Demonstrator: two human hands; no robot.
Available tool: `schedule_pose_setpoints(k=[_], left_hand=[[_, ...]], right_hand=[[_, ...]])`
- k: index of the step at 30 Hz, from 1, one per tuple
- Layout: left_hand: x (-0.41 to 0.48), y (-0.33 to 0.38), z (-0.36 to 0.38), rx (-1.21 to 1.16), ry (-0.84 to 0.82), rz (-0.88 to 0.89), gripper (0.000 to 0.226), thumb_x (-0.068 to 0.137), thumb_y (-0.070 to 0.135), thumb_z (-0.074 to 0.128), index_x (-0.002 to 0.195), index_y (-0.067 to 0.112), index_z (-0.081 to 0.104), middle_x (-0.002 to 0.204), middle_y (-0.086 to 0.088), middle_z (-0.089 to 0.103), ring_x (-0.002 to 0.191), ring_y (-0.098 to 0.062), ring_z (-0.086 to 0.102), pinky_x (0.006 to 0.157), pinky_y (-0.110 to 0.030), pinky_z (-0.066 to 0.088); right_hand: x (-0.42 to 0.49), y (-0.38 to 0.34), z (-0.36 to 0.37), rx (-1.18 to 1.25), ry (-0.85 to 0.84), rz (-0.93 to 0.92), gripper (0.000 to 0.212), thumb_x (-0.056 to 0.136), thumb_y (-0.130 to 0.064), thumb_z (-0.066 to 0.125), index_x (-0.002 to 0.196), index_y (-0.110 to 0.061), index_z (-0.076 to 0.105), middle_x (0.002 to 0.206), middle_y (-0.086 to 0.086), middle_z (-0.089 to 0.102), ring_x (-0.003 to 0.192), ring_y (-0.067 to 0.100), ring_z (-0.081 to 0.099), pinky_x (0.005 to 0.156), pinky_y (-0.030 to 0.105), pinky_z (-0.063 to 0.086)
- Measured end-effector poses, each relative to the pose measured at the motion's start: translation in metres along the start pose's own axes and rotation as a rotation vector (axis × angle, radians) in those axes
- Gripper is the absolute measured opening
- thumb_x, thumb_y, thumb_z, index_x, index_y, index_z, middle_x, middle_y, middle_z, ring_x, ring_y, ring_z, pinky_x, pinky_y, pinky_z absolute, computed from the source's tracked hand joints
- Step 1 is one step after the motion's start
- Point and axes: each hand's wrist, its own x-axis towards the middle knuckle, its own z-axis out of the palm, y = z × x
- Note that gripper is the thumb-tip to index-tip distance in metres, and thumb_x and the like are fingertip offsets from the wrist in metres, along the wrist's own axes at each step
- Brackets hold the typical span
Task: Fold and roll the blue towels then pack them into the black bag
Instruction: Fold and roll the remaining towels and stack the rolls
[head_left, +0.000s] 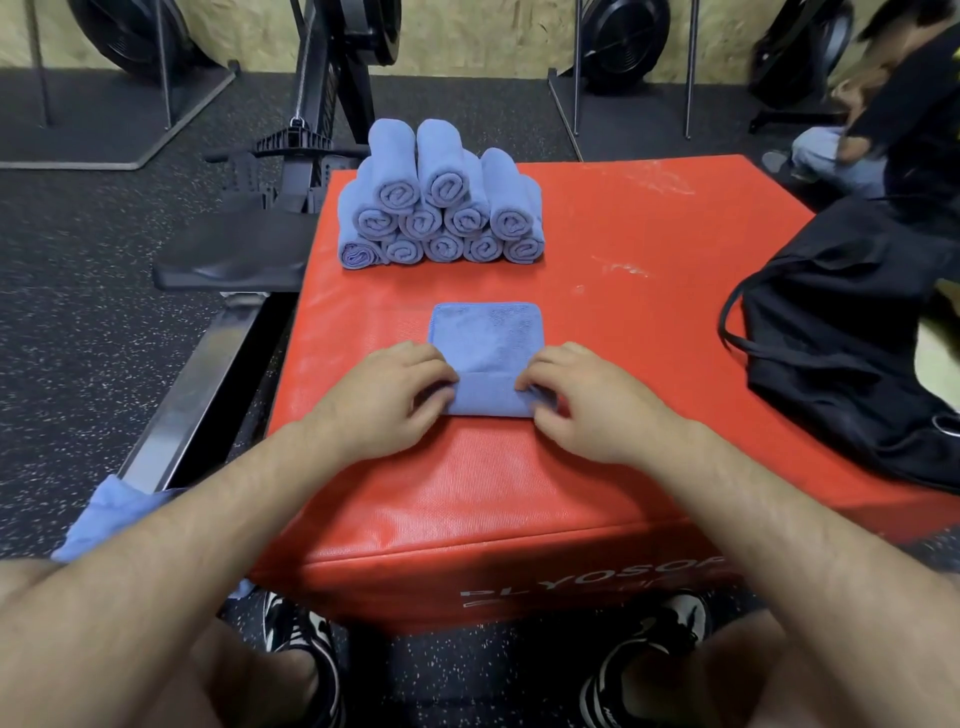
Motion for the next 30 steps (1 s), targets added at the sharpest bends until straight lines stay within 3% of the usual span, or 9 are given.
schedule_pose_setpoints(k=[3,5,8,12,16,19,24,27,30], left_hand=[[-0.001,-0.010,0.004,0.021,-0.118,-0.036,0.055,0.087,0.054,0.062,0.126,0.015,0.060,0.119,0.000,0.059,0.107,-0.023,0.057,0.092,-0.043,0.049],[0.000,-0.013,0.006,-0.035,-0.123,-0.064,0.055,0.086,0.050,0.063,0.128,0.015,0.059,0.120,0.000,0.058,0.109,-0.023,0.056,0.093,-0.044,0.049],[0.003,-0.012,0.001,-0.189,-0.116,-0.126,0.045,0.087,0.036,0.072,0.126,0.016,0.065,0.109,0.005,0.051,0.098,-0.014,0.055,0.091,-0.030,0.047],[0.003,-0.007,-0.006,-0.287,-0.157,-0.183,0.037,0.084,0.037,0.070,0.117,0.020,0.068,0.096,0.016,0.053,0.090,-0.006,0.052,0.082,-0.010,0.036],[0.004,-0.003,-0.008,-0.339,-0.148,-0.233,0.016,0.087,0.026,0.068,0.100,0.021,0.060,0.094,0.004,0.061,0.087,-0.016,0.054,0.078,-0.028,0.042],[0.009,-0.006,-0.003,-0.248,-0.079,-0.218,0.023,0.086,0.035,0.060,0.101,0.018,0.065,0.101,0.005,0.055,0.095,-0.013,0.046,0.089,-0.031,0.039],[0.023,-0.006,0.000,-0.110,0.067,-0.126,0.016,0.090,0.024,0.055,0.102,0.025,0.065,0.102,0.008,0.056,0.093,-0.019,0.047,0.084,-0.044,0.044],[0.030,-0.003,0.000,-0.037,0.063,-0.061,0.020,0.088,0.020,0.050,0.098,0.023,0.067,0.098,0.007,0.061,0.088,-0.022,0.053,0.077,-0.046,0.047],[0.030,-0.006,-0.001,0.069,0.000,-0.068,0.032,0.089,0.045,0.052,0.109,0.024,0.065,0.107,0.008,0.062,0.097,-0.020,0.055,0.082,-0.042,0.047]], right_hand=[[0.001,0.006,0.001,-0.056,-0.059,0.029,0.040,0.079,-0.031,0.069,0.118,-0.023,0.059,0.112,-0.004,0.060,0.105,0.022,0.052,0.093,0.038,0.047],[0.003,0.007,0.002,-0.029,-0.047,0.043,0.041,0.080,-0.024,0.071,0.120,-0.021,0.060,0.114,-0.001,0.062,0.108,0.024,0.053,0.095,0.038,0.046],[0.004,0.007,-0.005,0.049,-0.079,0.097,0.037,0.081,-0.023,0.070,0.117,-0.023,0.061,0.110,-0.003,0.065,0.104,0.020,0.056,0.093,0.035,0.046],[0.002,0.006,-0.018,0.221,-0.201,0.195,0.032,0.083,-0.023,0.069,0.113,-0.029,0.059,0.104,-0.009,0.066,0.096,0.019,0.062,0.090,0.040,0.049],[0.004,0.005,-0.017,0.228,-0.216,0.232,0.030,0.085,-0.019,0.066,0.115,-0.025,0.065,0.110,-0.005,0.067,0.102,0.017,0.061,0.095,0.032,0.046],[0.008,0.010,-0.008,0.147,-0.141,0.174,0.028,0.087,-0.014,0.064,0.114,-0.017,0.070,0.112,0.001,0.057,0.106,0.018,0.046,0.096,0.022,0.033],[0.017,0.006,-0.007,0.086,0.042,0.095,0.031,0.082,-0.004,0.051,0.102,-0.022,0.065,0.105,-0.003,0.051,0.098,0.020,0.045,0.090,0.036,0.042],[0.021,0.000,-0.009,-0.018,0.024,0.045,0.026,0.077,-0.014,0.044,0.094,-0.025,0.061,0.098,-0.006,0.057,0.093,0.022,0.051,0.081,0.042,0.048],[0.023,0.002,-0.009,-0.125,0.004,0.058,0.024,0.077,-0.033,0.055,0.100,-0.026,0.056,0.099,-0.006,0.057,0.094,0.021,0.051,0.079,0.040,0.046]])
